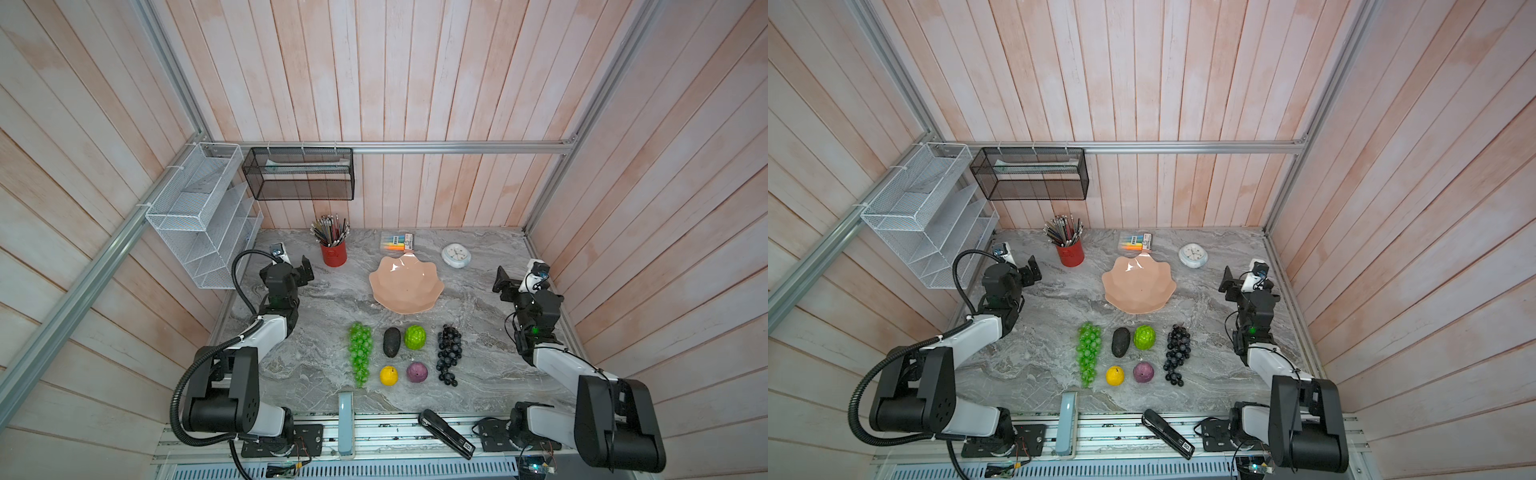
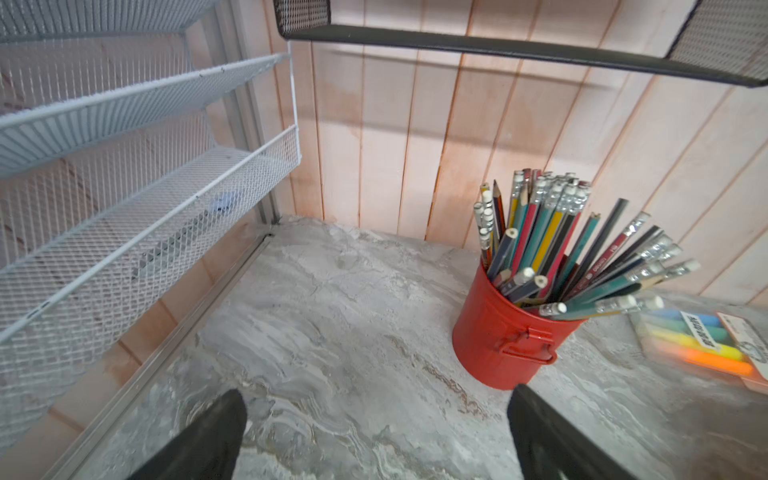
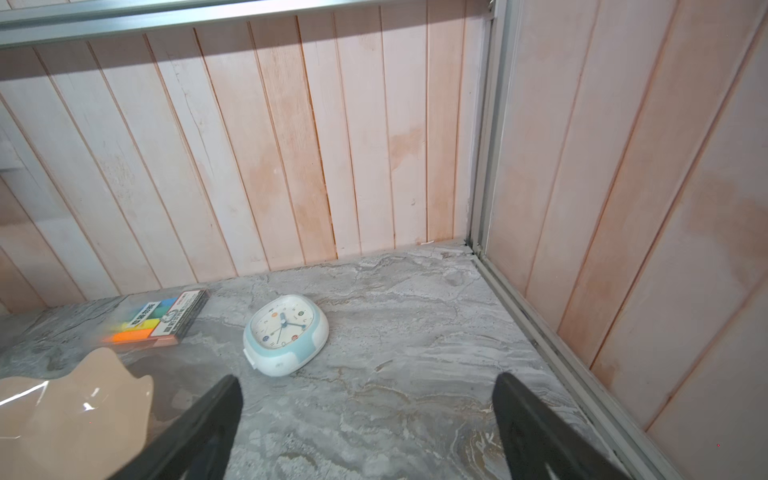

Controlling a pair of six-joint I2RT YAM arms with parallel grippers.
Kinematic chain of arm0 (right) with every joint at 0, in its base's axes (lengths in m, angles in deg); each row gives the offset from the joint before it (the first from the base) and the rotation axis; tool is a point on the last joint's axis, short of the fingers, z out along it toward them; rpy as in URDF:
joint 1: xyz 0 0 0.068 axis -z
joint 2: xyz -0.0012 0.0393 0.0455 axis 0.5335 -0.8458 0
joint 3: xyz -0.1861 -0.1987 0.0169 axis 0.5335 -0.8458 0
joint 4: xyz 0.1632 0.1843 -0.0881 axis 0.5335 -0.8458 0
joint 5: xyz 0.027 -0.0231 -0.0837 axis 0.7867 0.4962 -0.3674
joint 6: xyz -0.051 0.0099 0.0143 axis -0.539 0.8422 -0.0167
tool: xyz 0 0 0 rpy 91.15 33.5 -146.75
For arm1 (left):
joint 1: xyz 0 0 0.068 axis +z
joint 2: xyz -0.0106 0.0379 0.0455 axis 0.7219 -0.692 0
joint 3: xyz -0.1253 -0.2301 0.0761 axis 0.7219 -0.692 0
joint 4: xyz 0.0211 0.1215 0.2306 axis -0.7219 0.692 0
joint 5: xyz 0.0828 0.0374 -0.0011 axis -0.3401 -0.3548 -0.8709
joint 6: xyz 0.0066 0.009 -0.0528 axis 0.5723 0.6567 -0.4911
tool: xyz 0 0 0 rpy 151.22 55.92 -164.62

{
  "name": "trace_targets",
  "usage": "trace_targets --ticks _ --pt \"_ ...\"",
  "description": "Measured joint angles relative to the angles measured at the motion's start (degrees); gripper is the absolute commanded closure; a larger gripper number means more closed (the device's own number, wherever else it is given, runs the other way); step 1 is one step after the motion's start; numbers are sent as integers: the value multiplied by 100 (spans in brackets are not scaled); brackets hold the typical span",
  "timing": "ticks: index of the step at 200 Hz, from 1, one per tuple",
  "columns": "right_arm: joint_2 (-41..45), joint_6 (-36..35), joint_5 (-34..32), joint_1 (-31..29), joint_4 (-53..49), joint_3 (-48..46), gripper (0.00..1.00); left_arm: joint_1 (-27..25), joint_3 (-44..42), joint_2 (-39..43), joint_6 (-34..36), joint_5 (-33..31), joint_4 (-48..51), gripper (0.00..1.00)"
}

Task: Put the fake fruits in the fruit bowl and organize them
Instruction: 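Move the right gripper toward the bright green bumpy fruit while the left arm lifts, then lower the right gripper and close it on the bright green bumpy fruit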

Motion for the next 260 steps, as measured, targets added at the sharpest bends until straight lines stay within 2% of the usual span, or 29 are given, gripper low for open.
trace_targets --ticks 21,46,78,101,134,195,260 --pt "162 168 131 -402 -1211 925 10 -514 374 251 -415 -505 1067 0" --pt "485 522 348 -898 -2315 1438 12 -1082 533 601 -922 -778 2090 0" --pt "597 656 352 -2061 -3735 1777 12 -1738 579 935 -1537 -1021 3235 0" --pt "474 811 339 -2964 -4763 1998 12 -2090 568 1198 -1773 -1043 3611 0" --pt "39 1137 245 -4028 -5554 2234 11 -2109 415 1528 -2085 -1008 3648 0" --pt "-929 1360 -20 -4750 -6096 2238 7 -2109 -79 1626 -2435 -761 3635 0" --pt "-1794 1314 -111 -4798 -6081 2326 12 -2109 -313 1888 -2629 -658 3650 0"
